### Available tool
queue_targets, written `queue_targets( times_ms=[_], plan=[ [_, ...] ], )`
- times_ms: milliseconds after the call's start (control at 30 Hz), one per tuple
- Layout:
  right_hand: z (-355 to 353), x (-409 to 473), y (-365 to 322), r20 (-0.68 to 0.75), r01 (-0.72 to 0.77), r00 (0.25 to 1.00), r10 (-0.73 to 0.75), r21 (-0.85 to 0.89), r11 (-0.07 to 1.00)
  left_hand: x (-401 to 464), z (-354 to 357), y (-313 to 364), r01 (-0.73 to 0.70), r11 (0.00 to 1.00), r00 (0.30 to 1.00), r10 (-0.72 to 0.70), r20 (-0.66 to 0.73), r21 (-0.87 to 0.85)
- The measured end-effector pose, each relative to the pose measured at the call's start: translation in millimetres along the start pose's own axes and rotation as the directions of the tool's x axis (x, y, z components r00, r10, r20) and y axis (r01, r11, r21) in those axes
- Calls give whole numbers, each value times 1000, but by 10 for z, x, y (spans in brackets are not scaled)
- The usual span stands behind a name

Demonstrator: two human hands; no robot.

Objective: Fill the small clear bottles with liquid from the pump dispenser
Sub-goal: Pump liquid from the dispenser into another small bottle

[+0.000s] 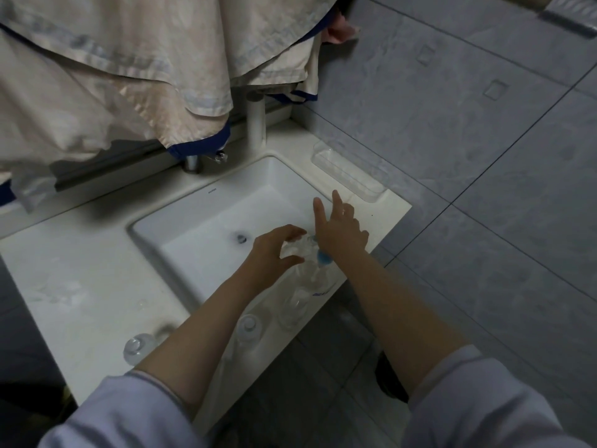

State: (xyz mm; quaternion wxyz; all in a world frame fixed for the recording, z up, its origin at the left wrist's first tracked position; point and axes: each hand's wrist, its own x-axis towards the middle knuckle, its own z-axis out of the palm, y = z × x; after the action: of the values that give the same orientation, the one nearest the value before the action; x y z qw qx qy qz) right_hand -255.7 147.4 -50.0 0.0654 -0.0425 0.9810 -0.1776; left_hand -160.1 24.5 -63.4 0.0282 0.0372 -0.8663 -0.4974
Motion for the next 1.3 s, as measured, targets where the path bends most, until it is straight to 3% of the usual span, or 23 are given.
queue_targets(
  times_ms=[233,433,567,767,1067,1200,1300],
  plan=[
    [52,-27,15,4,15,1000,-15,-42,999,18,68,44,-1,993,1000,2,-10,115],
    [1,10,10,-33,18,999,-18,-14,1000,10,19,1,-12,1000,1000,12,9,-3],
    [70,-40,27,8,-6,1000,6,-16,1000,40,93,-2,-32,990,998,40,-53,140],
    [11,-13,2,32,21,999,-20,-48,999,42,72,51,-59,978,997,66,-30,200],
    [51,-29,27,54,12,999,-8,-63,998,45,83,13,-59,983,998,65,-27,173],
    [9,26,7,23,34,999,-33,-45,998,0,42,-24,-37,999,999,37,-14,23],
    [12,8,0,-35,42,998,-43,-12,999,8,27,-22,-30,1000,999,30,-17,4]
  ],
)
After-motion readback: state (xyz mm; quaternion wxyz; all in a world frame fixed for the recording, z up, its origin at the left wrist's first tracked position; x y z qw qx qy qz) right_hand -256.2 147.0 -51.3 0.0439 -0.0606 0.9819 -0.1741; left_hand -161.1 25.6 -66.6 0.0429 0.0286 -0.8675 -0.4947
